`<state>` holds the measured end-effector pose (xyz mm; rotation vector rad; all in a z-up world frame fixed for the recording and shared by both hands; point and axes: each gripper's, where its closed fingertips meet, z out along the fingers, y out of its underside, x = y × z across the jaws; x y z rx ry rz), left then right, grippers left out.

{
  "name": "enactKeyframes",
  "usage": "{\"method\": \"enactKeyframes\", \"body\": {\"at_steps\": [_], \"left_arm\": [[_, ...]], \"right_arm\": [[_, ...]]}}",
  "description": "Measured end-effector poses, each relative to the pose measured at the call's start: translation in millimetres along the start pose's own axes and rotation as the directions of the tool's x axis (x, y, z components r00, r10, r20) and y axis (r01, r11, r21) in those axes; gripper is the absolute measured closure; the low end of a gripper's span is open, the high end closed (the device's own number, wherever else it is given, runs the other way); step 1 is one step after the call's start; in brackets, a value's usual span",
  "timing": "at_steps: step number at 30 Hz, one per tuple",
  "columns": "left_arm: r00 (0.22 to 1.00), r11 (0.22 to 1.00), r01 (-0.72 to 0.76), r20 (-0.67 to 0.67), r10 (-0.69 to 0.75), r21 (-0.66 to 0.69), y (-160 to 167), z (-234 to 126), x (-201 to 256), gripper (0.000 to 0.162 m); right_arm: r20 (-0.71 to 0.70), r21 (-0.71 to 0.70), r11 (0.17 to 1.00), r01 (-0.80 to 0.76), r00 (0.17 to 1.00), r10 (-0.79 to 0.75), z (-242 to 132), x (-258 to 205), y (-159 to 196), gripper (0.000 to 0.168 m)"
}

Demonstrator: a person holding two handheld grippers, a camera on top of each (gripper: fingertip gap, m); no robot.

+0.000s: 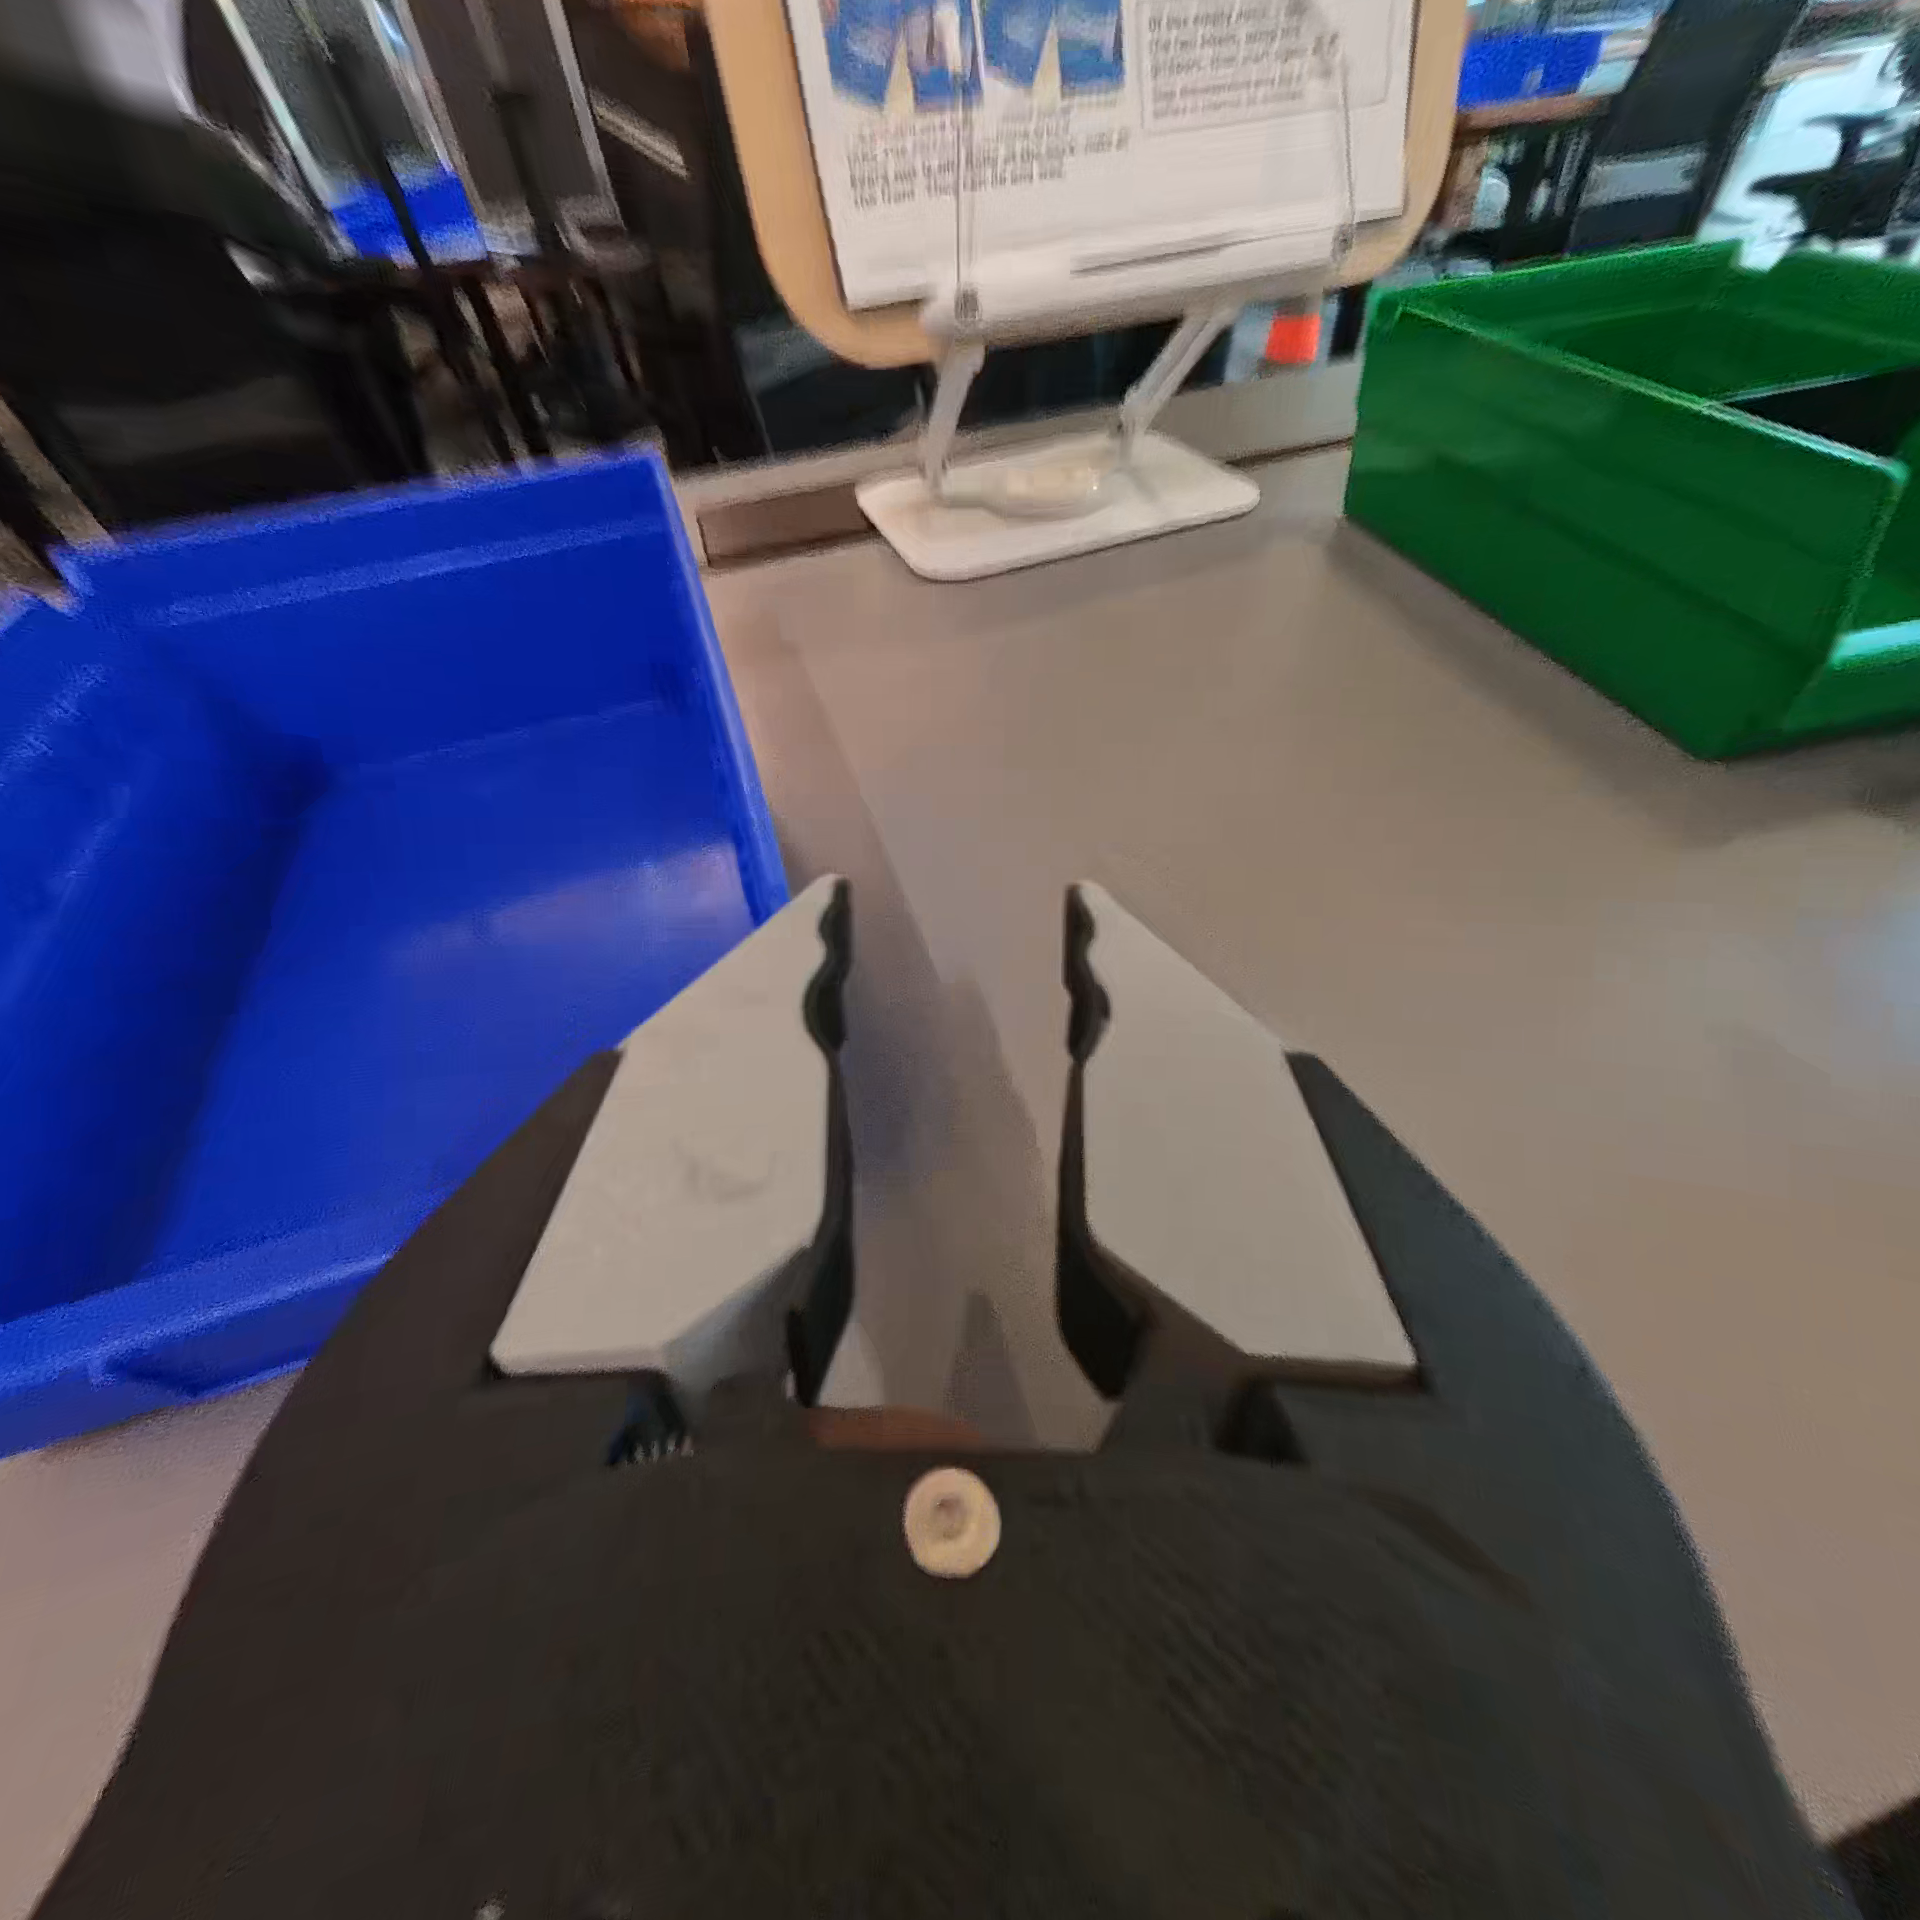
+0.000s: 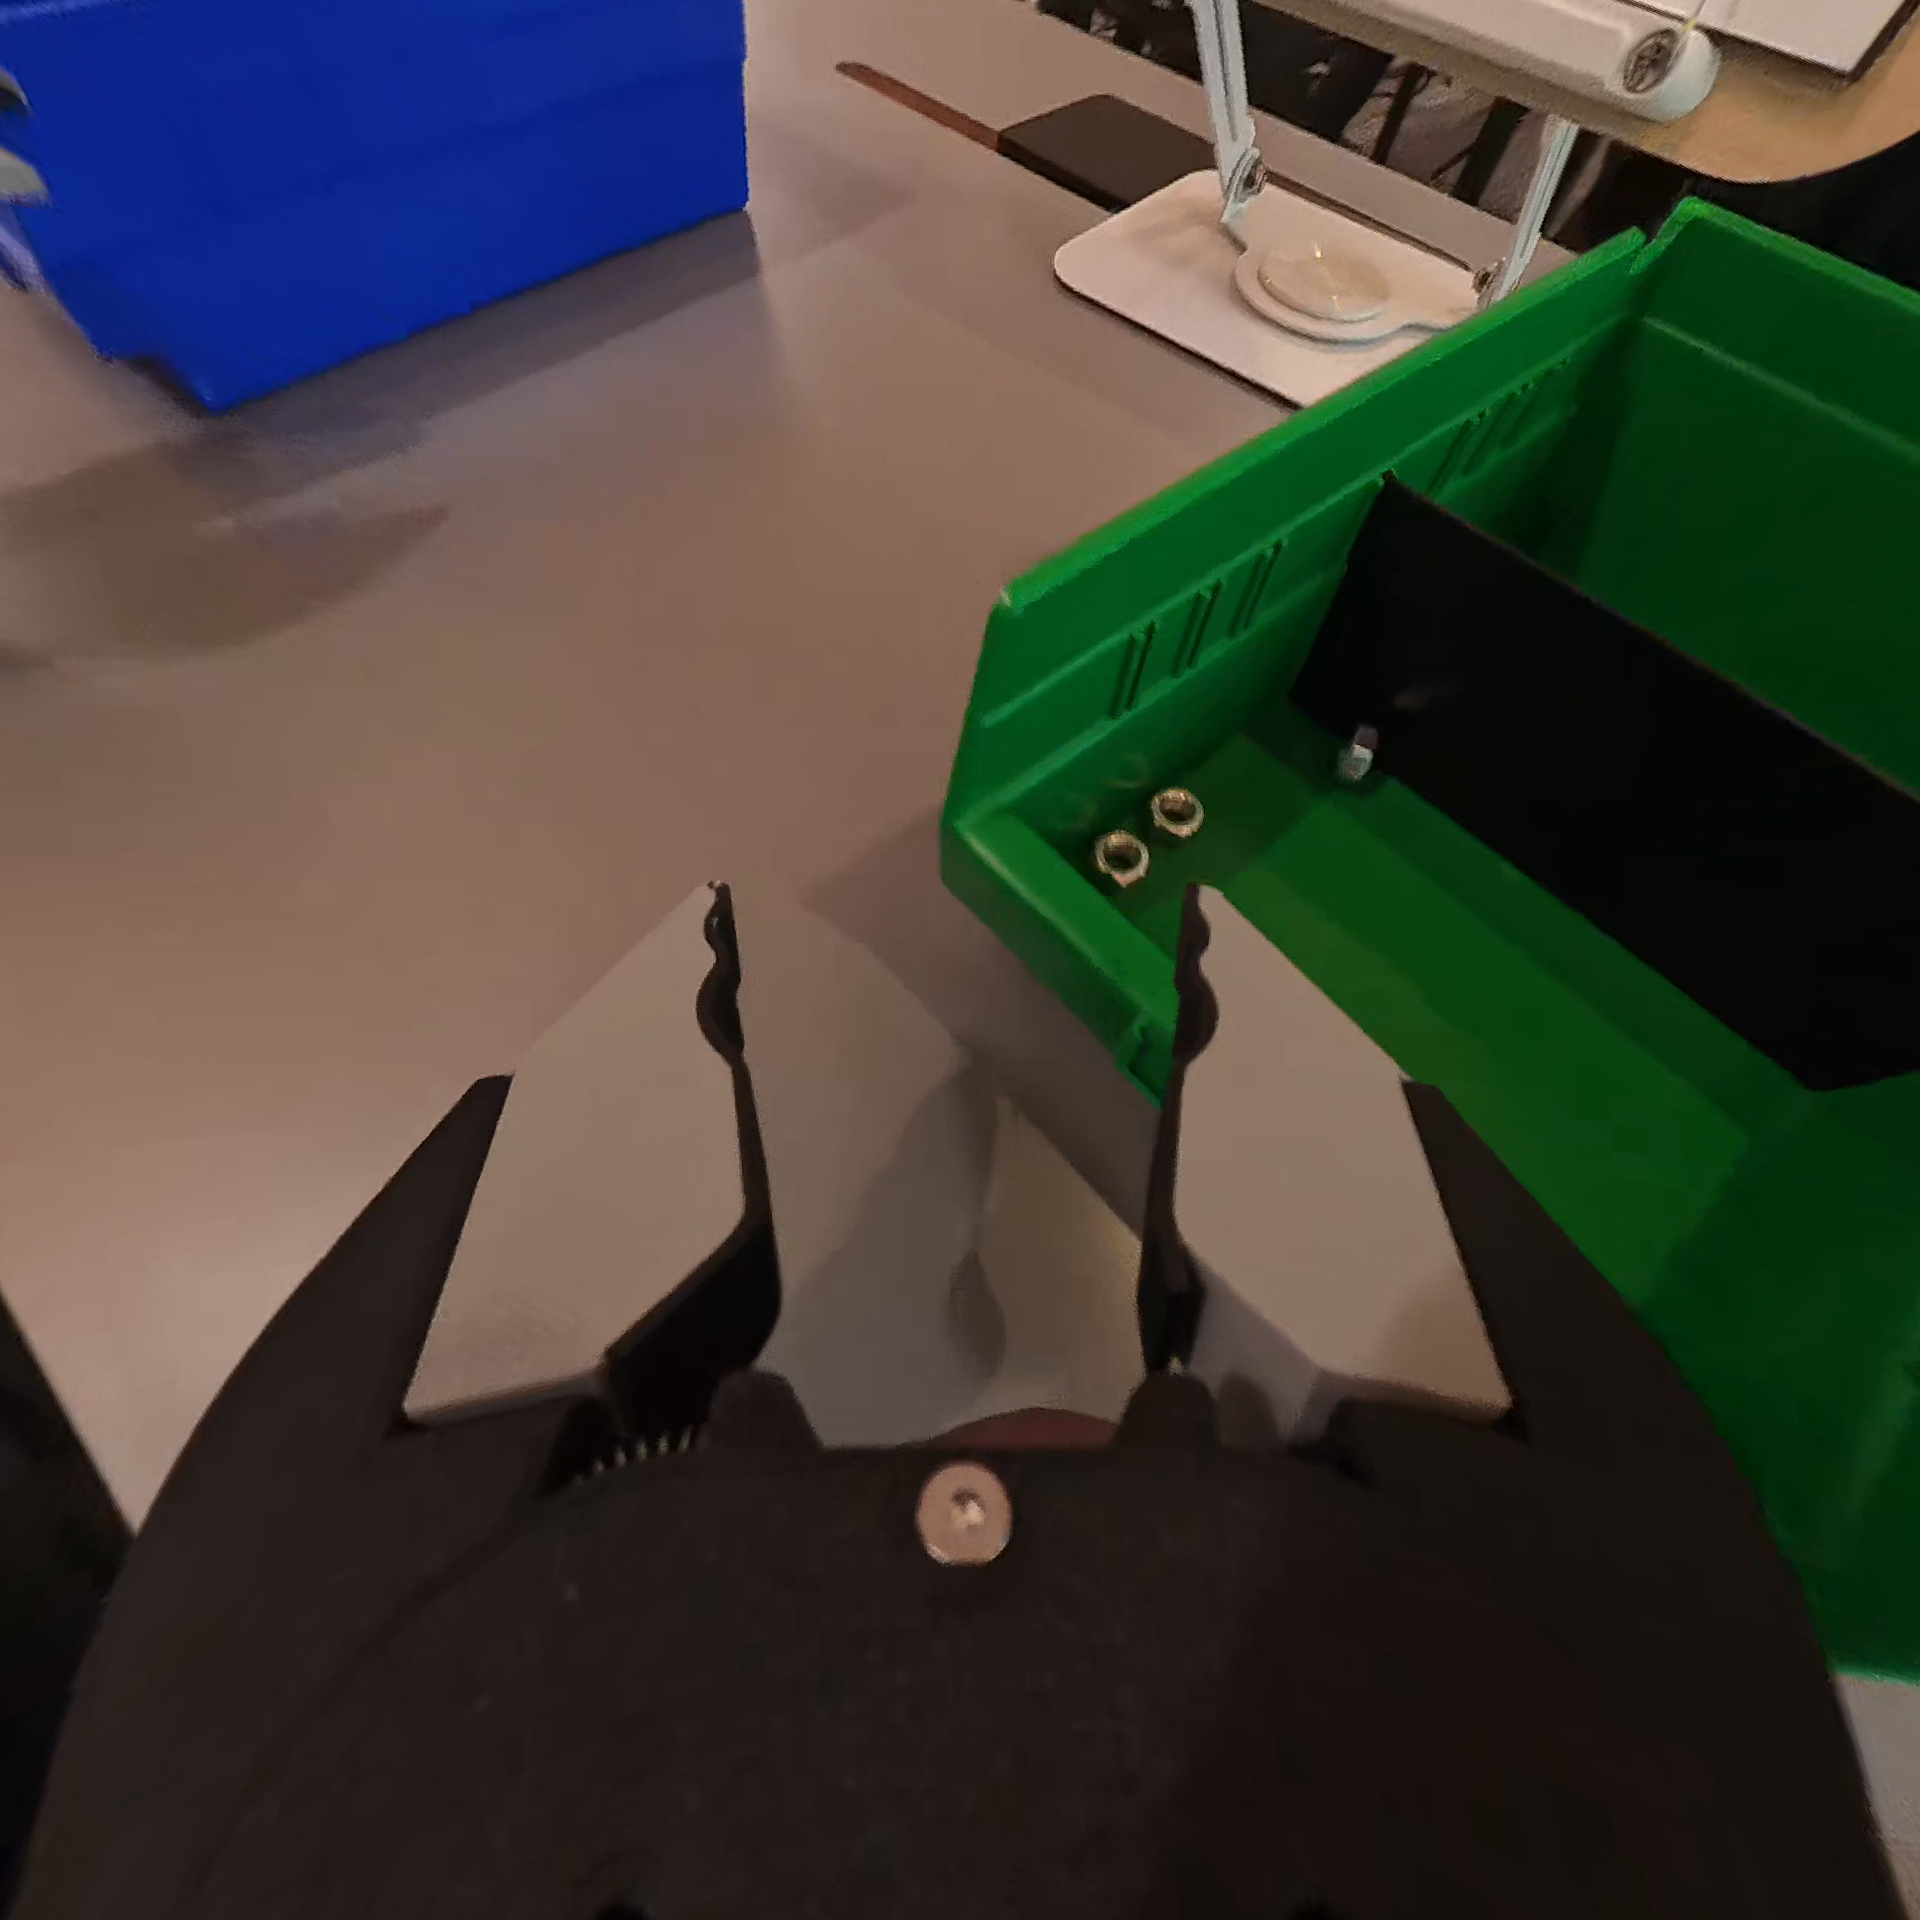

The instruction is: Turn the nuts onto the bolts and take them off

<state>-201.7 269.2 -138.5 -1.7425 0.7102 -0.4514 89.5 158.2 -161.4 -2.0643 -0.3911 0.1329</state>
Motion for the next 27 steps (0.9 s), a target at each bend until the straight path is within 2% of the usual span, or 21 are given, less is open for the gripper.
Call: {"method": "enactKeyframes", "body": {"at_steps": [2,4,5,6,7,9,10,11,12,13,15,18,19,20,21,22,27], "left_arm": [[0.998,0.995,0.025,-0.048,-0.03,-0.098,10,16,0,0.139],[1.0,0.984,-0.006,0.013,0.008,-0.178,18,28,-11,0.162],[0.998,0.981,0.01,0.057,0.002,-0.196,19,29,-15,0.16],[0.997,0.979,0.051,0.068,-0.039,-0.195,17,25,-11,0.138],[0.998,0.982,0.067,0.019,-0.065,-0.177,13,19,4,0.118],[0.999,0.996,0.027,0.023,-0.025,-0.087,1,1,14,0.116],[0.996,0.999,-0.023,0.082,0.026,-0.042,-5,-6,7,0.092],[0.985,0.997,-0.07,0.157,0.072,-0.017,-10,-12,-6,0.09],[0.97,0.996,-0.09,0.225,0.09,-0.011,-12,-16,-21,0.098],[0.967,0.997,-0.075,0.244,0.075,-0.011,-12,-17,-30,0.097],[0.978,0.998,-0.016,0.205,0.029,-0.065,-3,-8,-40,0.091],[0.98,0.969,0.033,0.197,0.017,-0.246,35,24,-60,0.088],[0.98,0.957,0.039,0.197,0.02,-0.289,44,32,-66,0.095],[0.975,0.959,0.013,0.215,0.051,-0.284,42,35,-73,0.118],[0.979,0.964,-0.021,0.19,0.073,-0.265,37,38,-73,0.16],[0.975,0.964,-0.017,0.209,0.075,-0.266,34,37,-79,0.16],[0.984,0.996,0.0,0.178,0.016,-0.091,-8,-3,-93,0.159]], "right_arm": [[-0.04,0.019,0.999,-0.038,0.998,0.039,15,-3,-10,0.085],[-0.093,0.01,0.998,-0.064,0.994,0.065,32,0,-15,0.082],[-0.101,-0.01,0.998,-0.066,0.993,0.065,39,-2,-14,0.08],[-0.119,-0.026,0.998,-0.063,0.991,0.06,42,-2,-13,0.08],[-0.139,-0.028,0.998,-0.063,0.989,0.058,43,-2,-11,0.08],[-0.128,0.002,0.998,-0.069,0.989,0.069,41,-8,-12,0.082],[-0.12,0.015,0.997,-0.074,0.99,0.075,41,-9,-12,0.082],[-0.127,0.02,0.997,-0.077,0.989,0.079,40,-8,-12,0.082],[-0.14,0.021,0.997,-0.08,0.987,0.082,39,-5,-11,0.081],[-0.144,0.023,0.996,-0.086,0.986,0.089,39,-4,-11,0.081],[-0.14,0.026,0.994,-0.109,0.984,0.111,42,-3,-11,0.08],[-0.174,-0.019,0.99,-0.141,0.975,0.135,55,6,-8,0.082],[-0.193,-0.033,0.989,-0.145,0.972,0.136,58,10,-7,0.086],[-0.207,-0.034,0.99,-0.136,0.97,0.126,59,13,-10,0.098],[-0.193,-0.05,0.991,-0.128,0.974,0.116,61,12,-10,0.13],[-0.223,-0.077,0.988,-0.131,0.969,0.111,60,18,-6,0.146],[-0.185,-0.116,0.988,-0.107,0.979,0.084,36,-3,4,0.152]]}}
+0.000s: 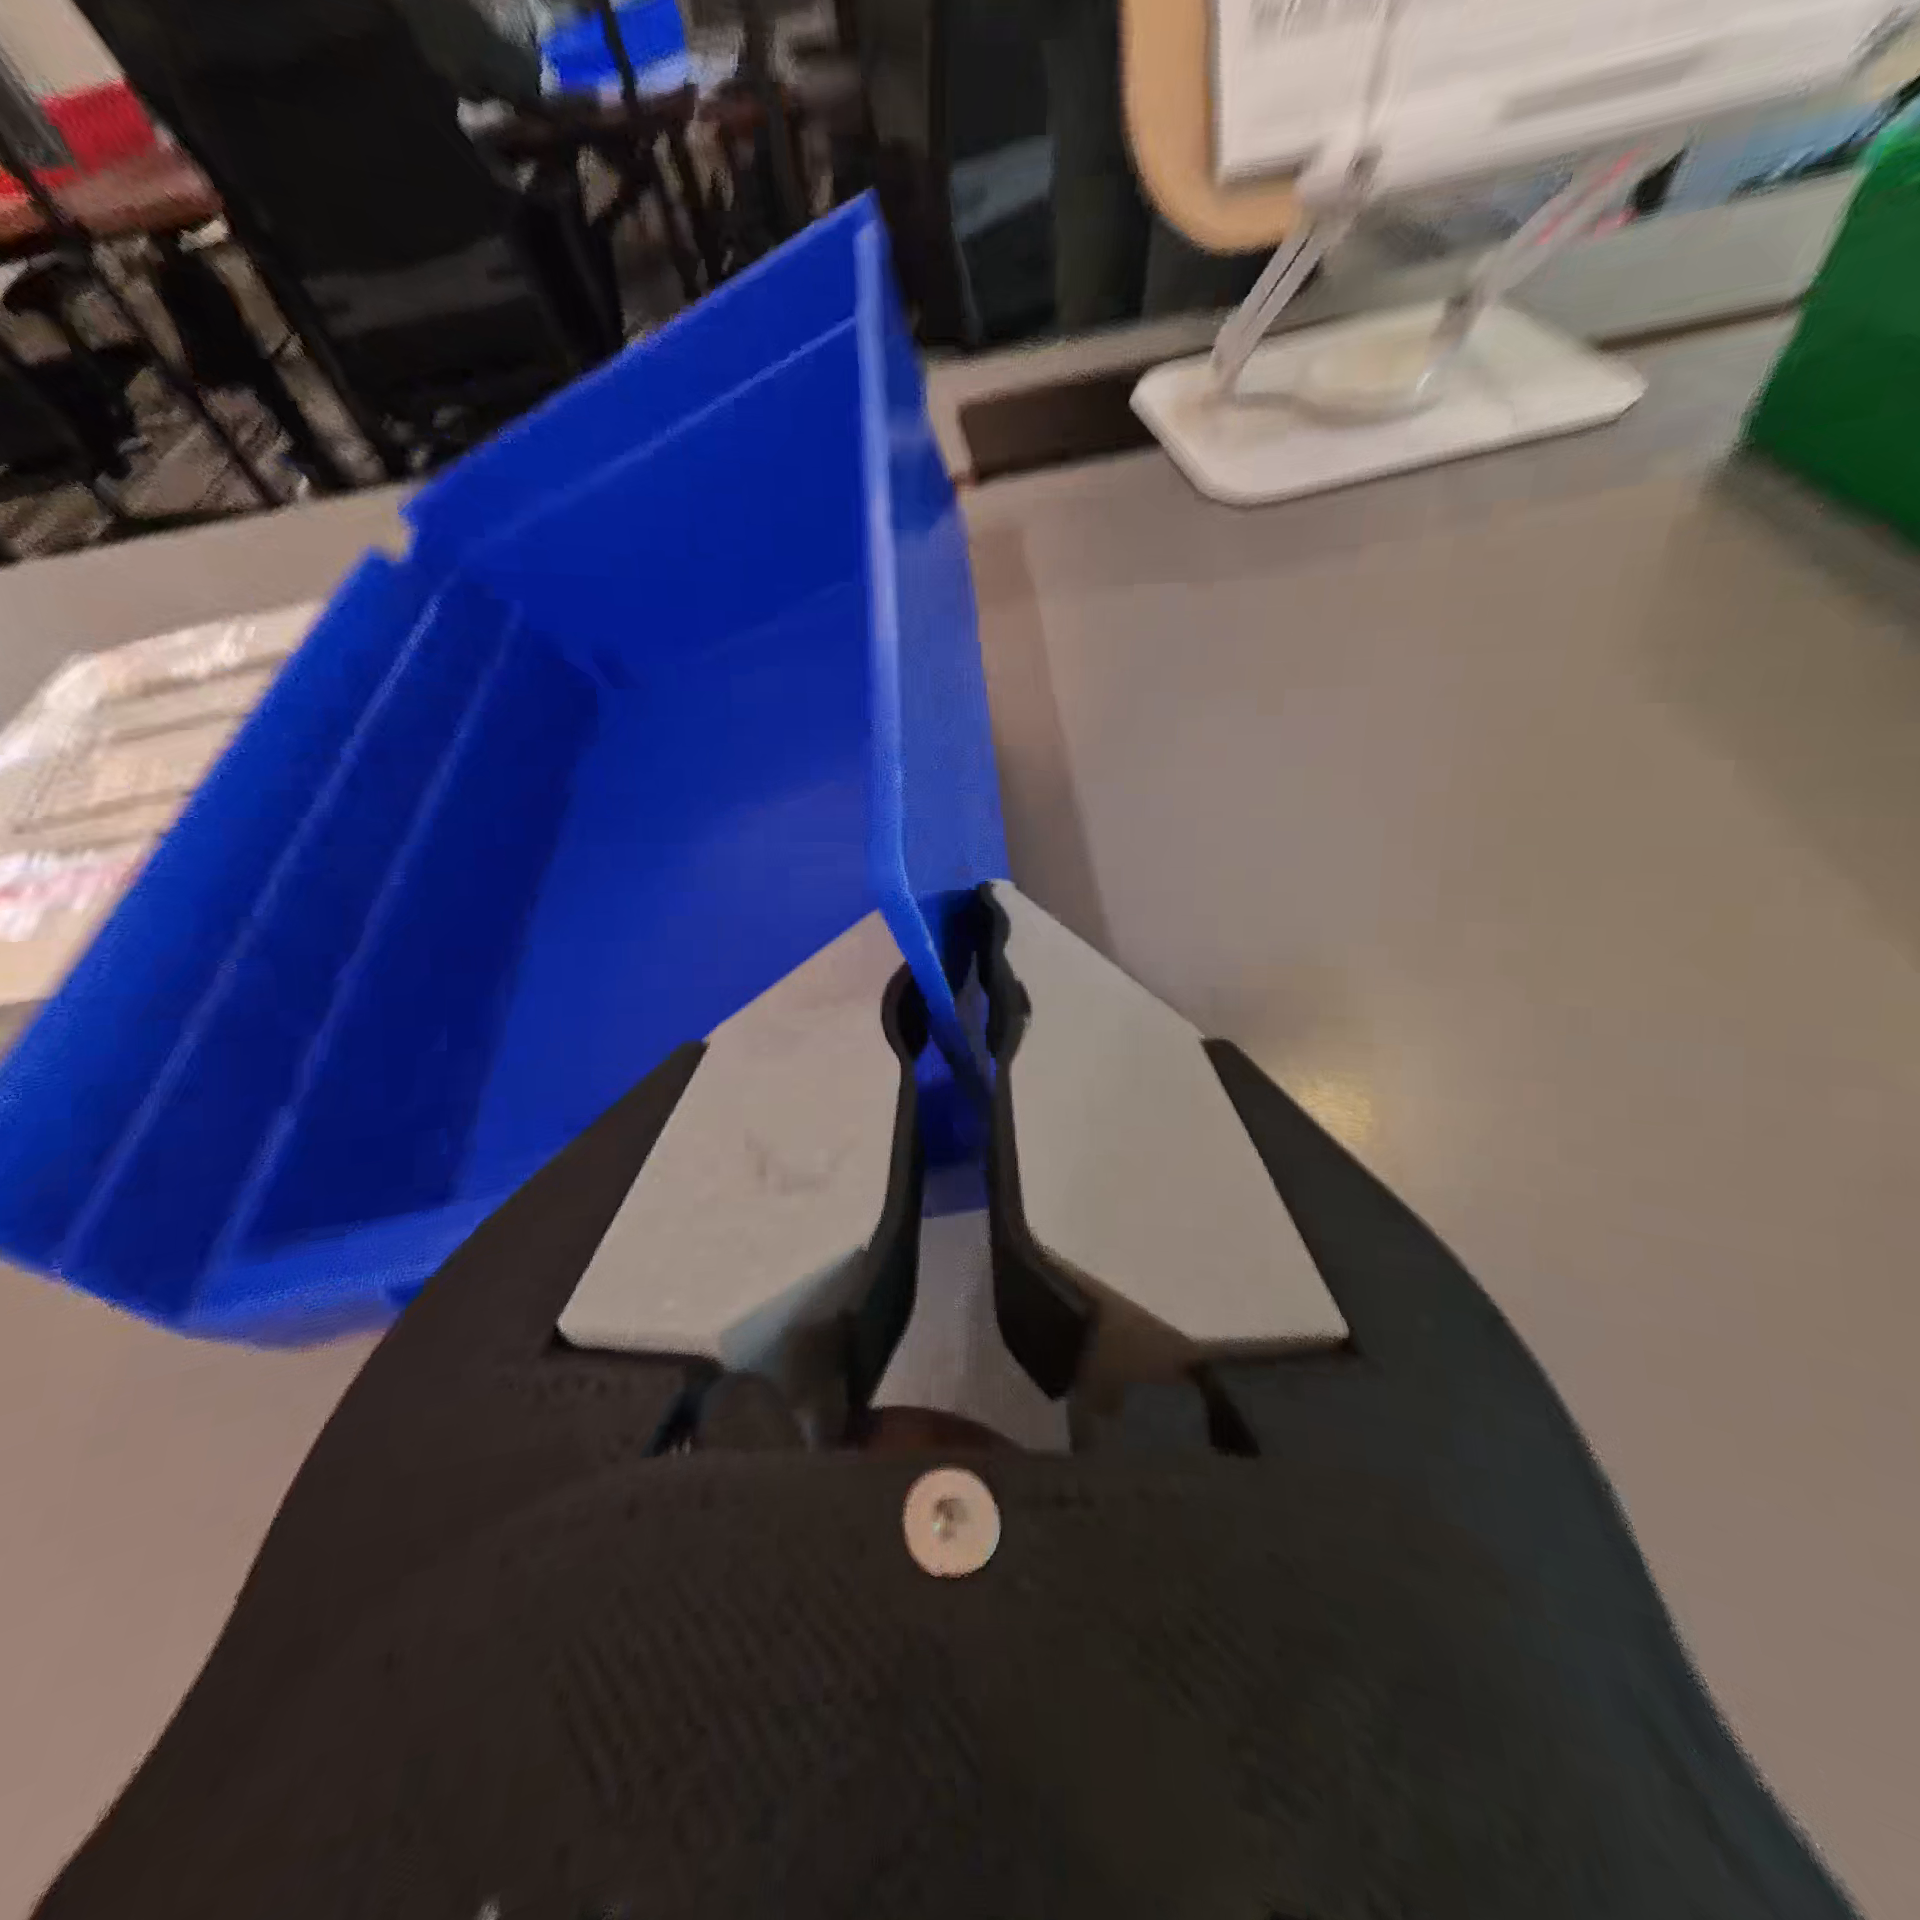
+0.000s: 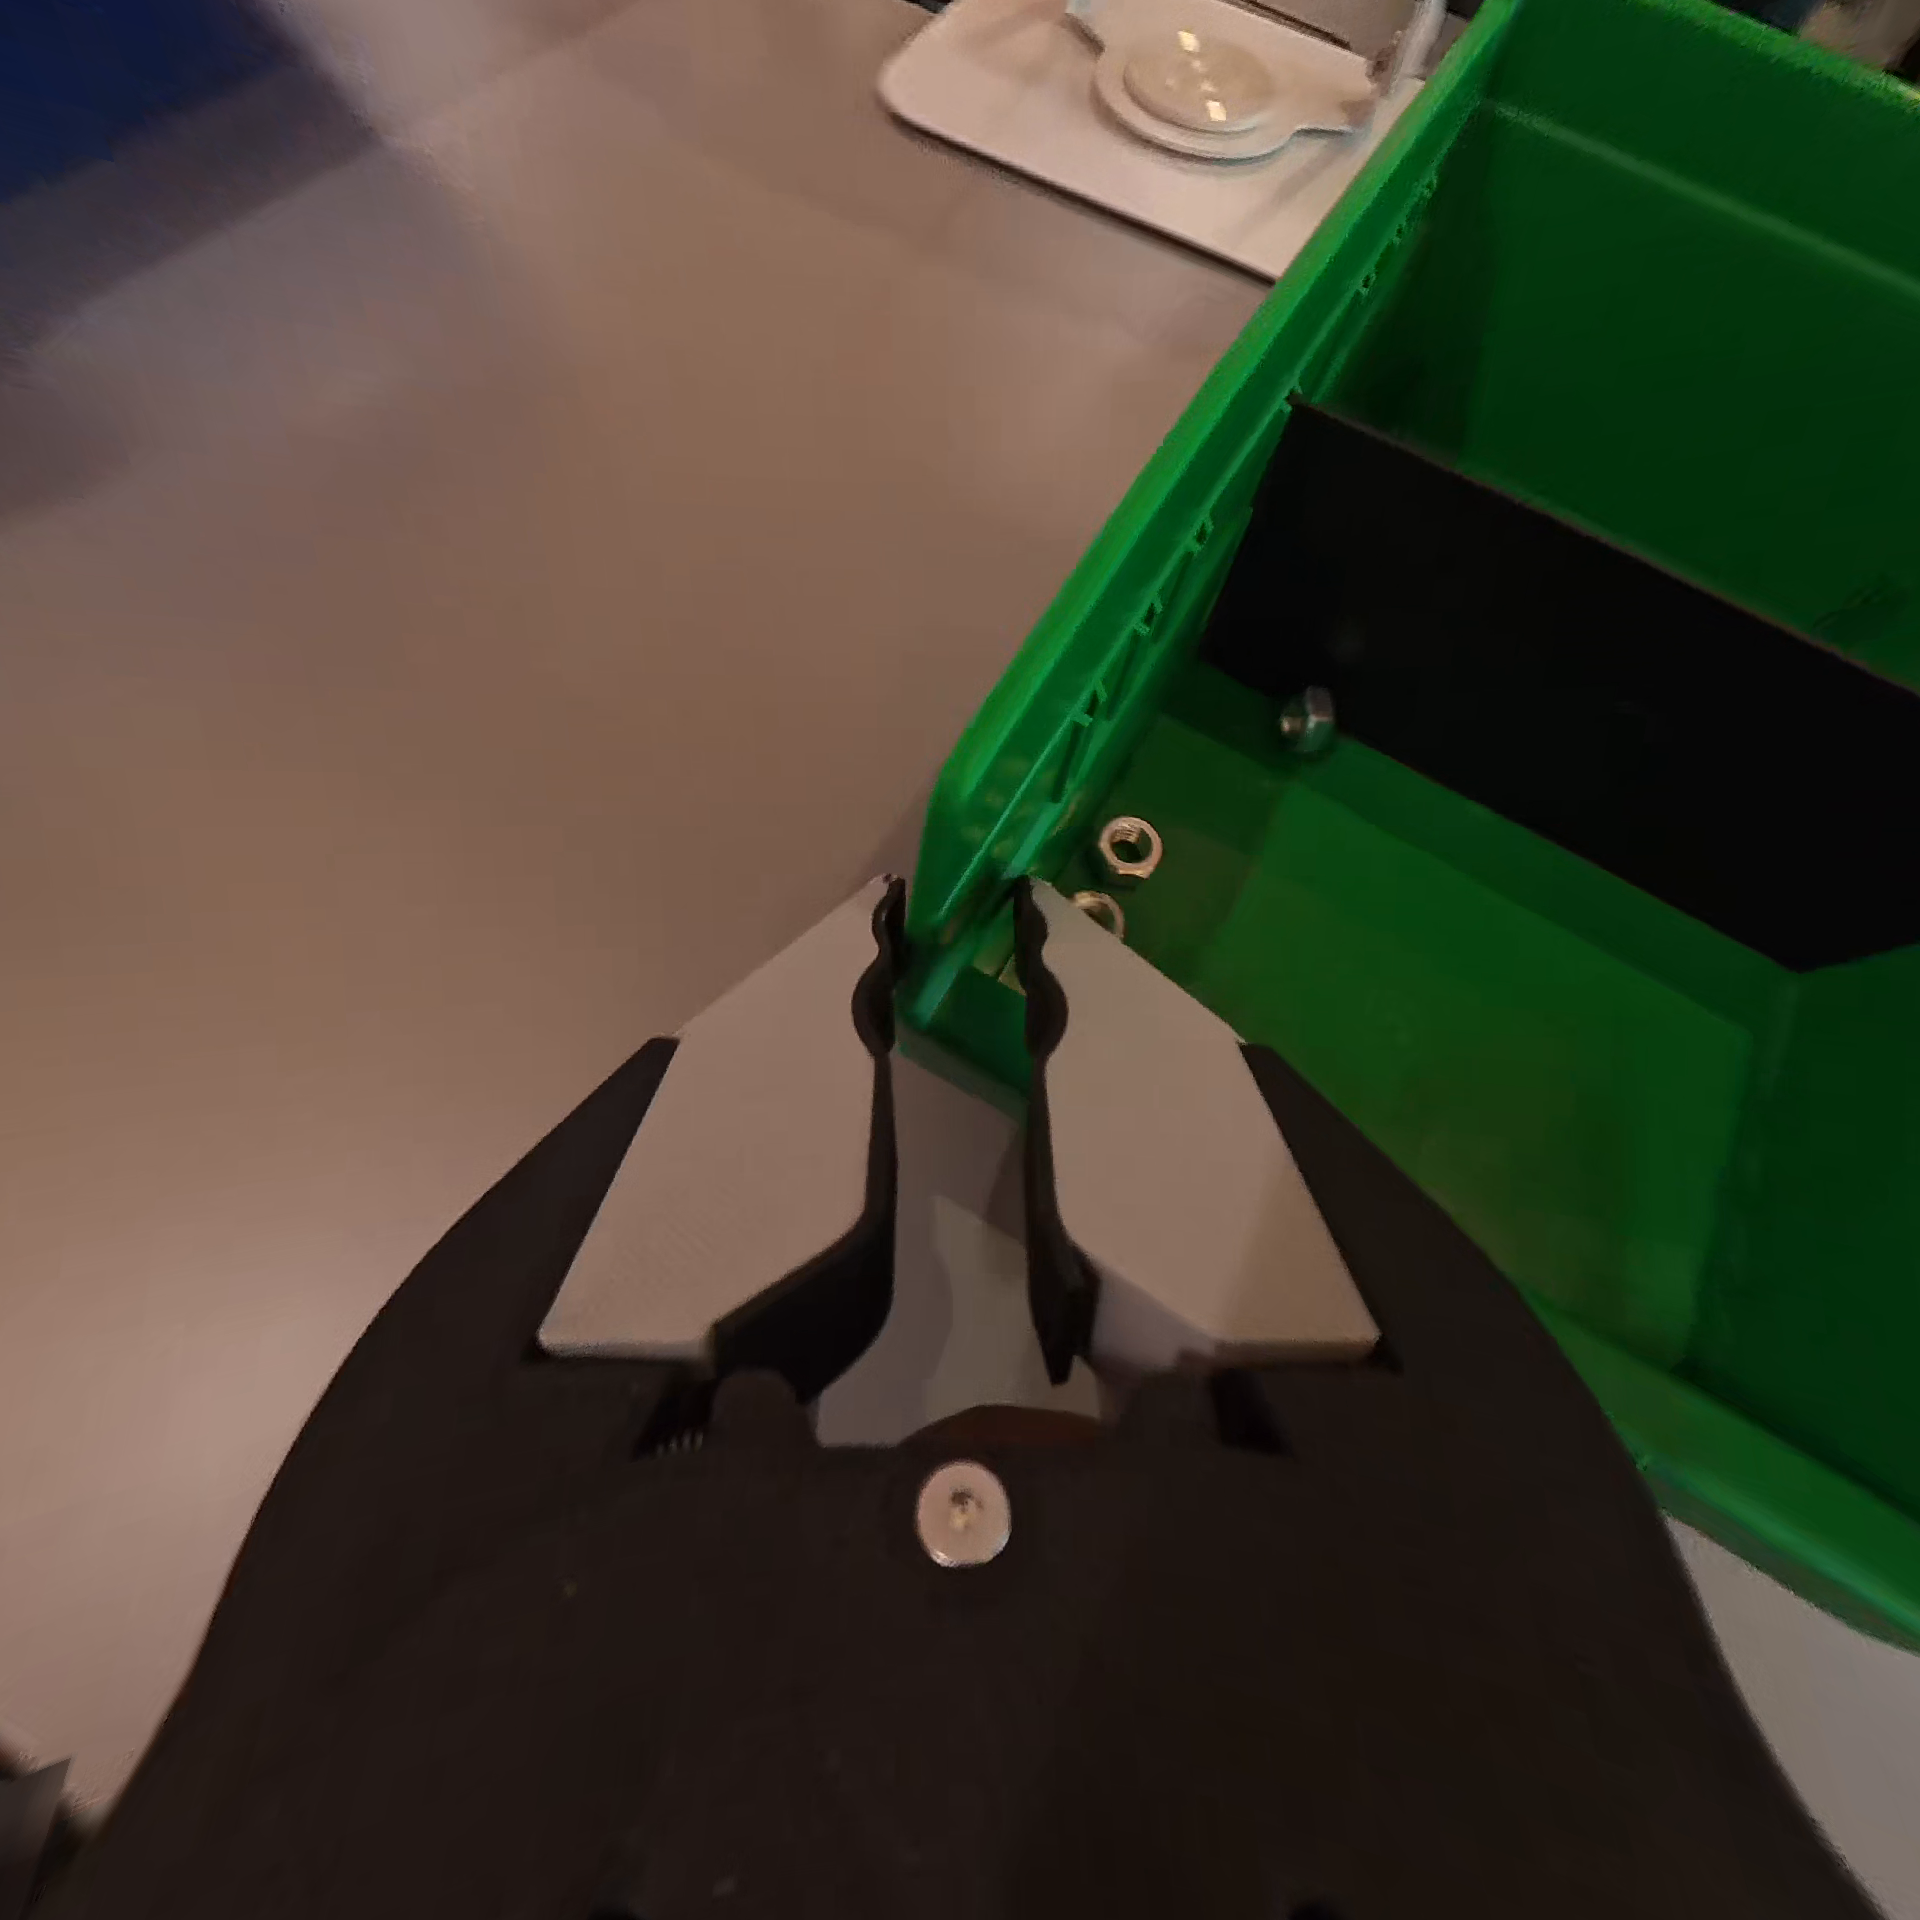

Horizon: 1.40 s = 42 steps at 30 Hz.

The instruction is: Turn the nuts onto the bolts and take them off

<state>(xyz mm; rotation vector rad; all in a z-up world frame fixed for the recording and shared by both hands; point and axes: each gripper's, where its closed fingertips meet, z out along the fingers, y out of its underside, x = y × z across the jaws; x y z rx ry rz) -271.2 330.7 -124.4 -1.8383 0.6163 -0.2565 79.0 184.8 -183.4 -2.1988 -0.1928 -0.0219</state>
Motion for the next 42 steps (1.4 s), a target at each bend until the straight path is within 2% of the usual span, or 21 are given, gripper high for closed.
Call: {"method": "enactKeyframes", "body": {"at_steps": [4,8,12,16,17,18,19,21,22,26,28,31,35,37,40,42], "left_arm": [[0.999,0.994,0.03,-0.048,-0.025,0.102,-28,-42,-7,0.159],[0.993,0.974,0.088,-0.093,-0.07,0.208,-72,-86,-6,0.159],[0.996,0.96,0.043,-0.084,-0.021,0.278,-116,-122,3,0.157],[0.995,0.943,0.041,-0.095,-0.01,0.329,-145,-150,11,0.156],[0.996,0.941,0.041,-0.092,-0.011,0.336,-149,-156,13,0.157],[0.996,0.94,0.035,-0.085,-0.007,0.341,-152,-161,14,0.157],[0.997,0.939,0.024,-0.076,0.002,0.343,-154,-167,15,0.157],[0.998,0.939,-0.009,-0.059,0.031,0.343,-156,-179,18,0.157],[0.998,0.939,-0.022,-0.056,0.044,0.343,-156,-186,19,0.157],[0.992,0.93,-0.064,-0.075,0.097,0.361,-155,-203,40,0.157],[0.987,0.925,-0.075,-0.105,0.122,0.372,-153,-204,61,0.157],[0.969,0.92,-0.095,-0.177,0.174,0.38,-150,-195,108,0.157],[0.921,0.913,-0.15,-0.282,0.268,0.379,-141,-168,193,0.157],[0.894,0.916,-0.16,-0.34,0.292,0.367,-133,-148,239,0.157],[0.862,0.926,-0.184,-0.398,0.313,0.328,-107,-113,308,0.157],[0.85,0.935,-0.195,-0.425,0.312,0.296,-82,-90,348,0.157]], "right_arm": [[0.129,0.044,0.997,0.058,0.99,-0.063,-8,-73,-1,0.146],[0.245,0.088,0.986,0.143,0.956,-0.161,3,-163,-27,0.148],[0.303,0.101,0.966,0.24,0.917,-0.259,40,-250,-64,0.147],[0.382,0.132,0.954,0.269,0.874,-0.299,79,-336,-102,0.145],[0.418,0.155,0.953,0.261,0.857,-0.303,84,-356,-112,0.151],[0.466,0.194,0.947,0.256,0.825,-0.319,83,-375,-120,0.164],[0.519,0.233,0.941,0.246,0.787,-0.334,77,-392,-126,0.163],[0.563,0.261,0.942,0.21,0.76,-0.325,64,-405,-133,0.138],[0.578,0.268,0.943,0.197,0.75,-0.321,54,-405,-133,0.131],[0.655,0.303,0.938,0.167,0.678,-0.332,2,-381,-110,0.132],[0.652,0.333,0.928,0.167,0.67,-0.355,-23,-347,-94,0.131],[0.57,0.378,0.909,0.172,0.731,-0.376,-52,-267,-78,0.132],[0.641,0.321,0.944,0.074,0.717,-0.275,-105,-173,-48,0.138],[0.63,0.269,0.963,0.019,0.753,-0.191,-123,-130,-35,0.136],[0.529,0.355,0.921,-0.16,0.847,-0.056,-143,-66,-42,0.139],[0.525,0.356,0.893,-0.274,0.849,0.051,-156,-37,-42,0.138]]}}
